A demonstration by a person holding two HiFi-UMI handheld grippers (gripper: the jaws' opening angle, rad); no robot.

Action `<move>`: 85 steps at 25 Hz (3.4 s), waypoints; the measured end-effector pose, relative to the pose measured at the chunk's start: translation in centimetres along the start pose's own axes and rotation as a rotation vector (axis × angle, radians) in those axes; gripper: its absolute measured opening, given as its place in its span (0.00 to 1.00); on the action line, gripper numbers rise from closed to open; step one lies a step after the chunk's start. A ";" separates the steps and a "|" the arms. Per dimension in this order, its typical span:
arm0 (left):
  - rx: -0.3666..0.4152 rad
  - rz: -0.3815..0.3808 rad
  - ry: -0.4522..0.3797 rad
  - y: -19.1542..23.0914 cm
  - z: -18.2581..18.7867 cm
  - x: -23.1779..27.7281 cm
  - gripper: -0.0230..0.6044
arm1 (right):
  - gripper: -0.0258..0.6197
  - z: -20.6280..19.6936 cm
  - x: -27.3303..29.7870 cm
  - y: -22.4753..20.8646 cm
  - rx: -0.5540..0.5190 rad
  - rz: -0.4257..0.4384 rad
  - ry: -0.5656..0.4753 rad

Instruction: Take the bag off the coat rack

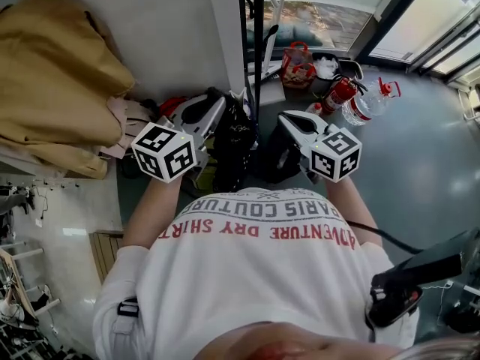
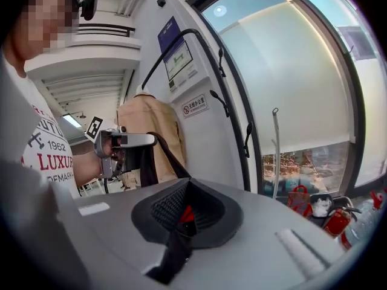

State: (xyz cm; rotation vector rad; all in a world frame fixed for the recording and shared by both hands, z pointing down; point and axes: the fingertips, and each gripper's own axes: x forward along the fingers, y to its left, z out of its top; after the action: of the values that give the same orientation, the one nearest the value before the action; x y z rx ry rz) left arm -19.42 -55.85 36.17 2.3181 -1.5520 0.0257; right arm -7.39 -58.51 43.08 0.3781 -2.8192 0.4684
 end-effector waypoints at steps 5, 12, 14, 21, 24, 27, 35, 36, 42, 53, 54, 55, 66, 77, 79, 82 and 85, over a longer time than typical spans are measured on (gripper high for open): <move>0.010 -0.048 0.008 -4.9 -2.2 -6.0 0.05 | 0.04 -0.7 -3.0 7.3 -0.022 -0.019 -0.044; 0.047 -0.107 -0.007 -12.3 -5.3 -18.4 0.05 | 0.04 -5.0 -7.8 20.1 0.008 -0.078 -0.080; 0.050 -0.124 -0.010 -14.0 -6.2 -21.9 0.05 | 0.04 -6.4 -9.1 23.9 -0.001 -0.093 -0.074; 0.016 -0.139 0.041 -18.7 -11.0 -32.2 0.05 | 0.04 -9.3 -13.6 35.7 -0.035 -0.113 -0.064; 0.009 -0.141 0.051 -21.5 -13.3 -35.7 0.05 | 0.04 -10.8 -15.8 38.9 -0.040 -0.096 -0.068; 0.007 -0.128 0.056 -23.7 -14.8 -38.9 0.05 | 0.04 -12.4 -17.4 41.6 -0.040 -0.071 -0.055; 0.055 -0.128 0.063 -33.1 -20.1 -45.3 0.05 | 0.04 -18.9 -23.5 49.1 -0.051 -0.037 -0.054; 0.054 -0.129 0.059 -34.6 -21.0 -46.3 0.05 | 0.04 -20.1 -24.9 50.3 -0.049 -0.039 -0.055; 0.004 -0.088 -0.030 -42.3 -22.7 -53.1 0.05 | 0.04 -25.1 -34.0 57.7 -0.035 -0.038 -0.038; 0.000 -0.169 -0.036 -54.8 -23.7 -56.9 0.05 | 0.04 -25.4 -44.7 64.9 -0.111 -0.083 -0.125; 0.000 -0.177 -0.030 -55.3 -23.7 -56.9 0.05 | 0.04 -25.2 -45.1 65.1 -0.115 -0.087 -0.127; -0.002 -0.185 -0.026 -55.8 -23.7 -56.9 0.05 | 0.04 -25.0 -45.4 65.3 -0.117 -0.091 -0.129; 0.047 -0.238 -0.039 -59.3 -20.4 -58.7 0.05 | 0.04 -21.0 -47.9 68.2 -0.152 -0.110 -0.146; 0.075 -0.248 -0.045 -61.3 -21.9 -61.4 0.05 | 0.04 -22.5 -49.0 71.2 -0.178 -0.085 -0.166; 0.080 -0.247 -0.045 -61.3 -22.3 -61.7 0.05 | 0.04 -22.7 -49.0 71.5 -0.182 -0.082 -0.169; 0.078 -0.243 -0.038 -61.2 -22.9 -61.6 0.05 | 0.04 -23.2 -48.8 71.5 -0.180 -0.077 -0.171; 0.080 -0.242 -0.031 -61.5 -23.7 -61.5 0.05 | 0.04 -24.0 -48.9 71.5 -0.181 -0.071 -0.170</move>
State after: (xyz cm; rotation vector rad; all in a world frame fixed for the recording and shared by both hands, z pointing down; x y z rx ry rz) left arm 15.50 26.94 28.74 2.5650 -1.2955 -0.0089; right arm 22.17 25.43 30.79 0.4991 -2.9683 0.1713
